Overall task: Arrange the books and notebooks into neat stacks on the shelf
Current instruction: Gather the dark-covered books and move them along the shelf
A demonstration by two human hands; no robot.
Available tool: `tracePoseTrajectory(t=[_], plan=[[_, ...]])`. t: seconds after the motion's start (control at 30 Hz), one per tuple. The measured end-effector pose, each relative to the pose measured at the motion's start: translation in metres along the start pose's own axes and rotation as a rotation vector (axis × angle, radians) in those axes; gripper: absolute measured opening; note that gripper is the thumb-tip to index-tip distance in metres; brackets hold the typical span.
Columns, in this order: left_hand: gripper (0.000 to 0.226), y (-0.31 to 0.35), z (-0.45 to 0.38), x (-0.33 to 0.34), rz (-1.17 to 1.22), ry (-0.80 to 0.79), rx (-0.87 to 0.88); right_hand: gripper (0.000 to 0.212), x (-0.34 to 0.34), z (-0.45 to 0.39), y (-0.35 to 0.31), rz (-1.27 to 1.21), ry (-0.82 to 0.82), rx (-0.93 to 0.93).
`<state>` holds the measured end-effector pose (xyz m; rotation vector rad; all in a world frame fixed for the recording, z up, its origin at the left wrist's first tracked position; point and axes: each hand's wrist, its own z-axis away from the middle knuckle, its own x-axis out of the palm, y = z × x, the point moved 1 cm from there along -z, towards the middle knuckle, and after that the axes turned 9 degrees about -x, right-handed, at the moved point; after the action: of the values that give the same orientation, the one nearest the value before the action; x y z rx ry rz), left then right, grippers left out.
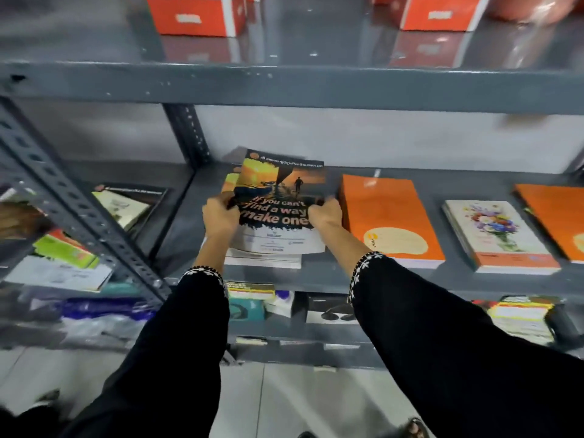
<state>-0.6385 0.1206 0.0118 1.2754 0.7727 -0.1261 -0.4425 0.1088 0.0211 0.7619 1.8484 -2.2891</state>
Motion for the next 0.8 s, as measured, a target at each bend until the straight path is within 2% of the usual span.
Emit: tracePoseTrajectory(t=[0.17, 0.33, 0.43, 0.5, 0.6, 0.8], plan=[[0.033, -0.019, -0.012, -0.012, 0.024, 0.039, -0.076, 0.05, 0.021, 0.004, 0.005, 0.063, -0.115, -0.072], [0.033, -0.026, -0.009, -0.006, -0.111, 0.068, -0.162, 0.044, 0.022, -0.001, 0.013, 0.166, -0.164, -0.174], [0.033, -0.017, -0.001, 0.003, -0.246, 0.138, -0.187, 0.044, 0.015, -0.003, 0.012, 0.194, -0.211, -0.21], [0.037, -0.006, 0.006, 0.016, -0.318, 0.188, -0.134, 0.041, 0.002, -0.007, 0.013, 0.201, -0.187, -0.253], [0.038, 0.018, 0.024, 0.044, -0.288, 0.21, -0.037, 0.034, -0.025, -0.021, 0.022, 0.233, -0.127, -0.316], [0.026, 0.092, 0.096, 0.153, -0.178, 0.136, 0.162, 0.035, -0.138, -0.058, 0.061, 0.267, 0.001, -0.369]])
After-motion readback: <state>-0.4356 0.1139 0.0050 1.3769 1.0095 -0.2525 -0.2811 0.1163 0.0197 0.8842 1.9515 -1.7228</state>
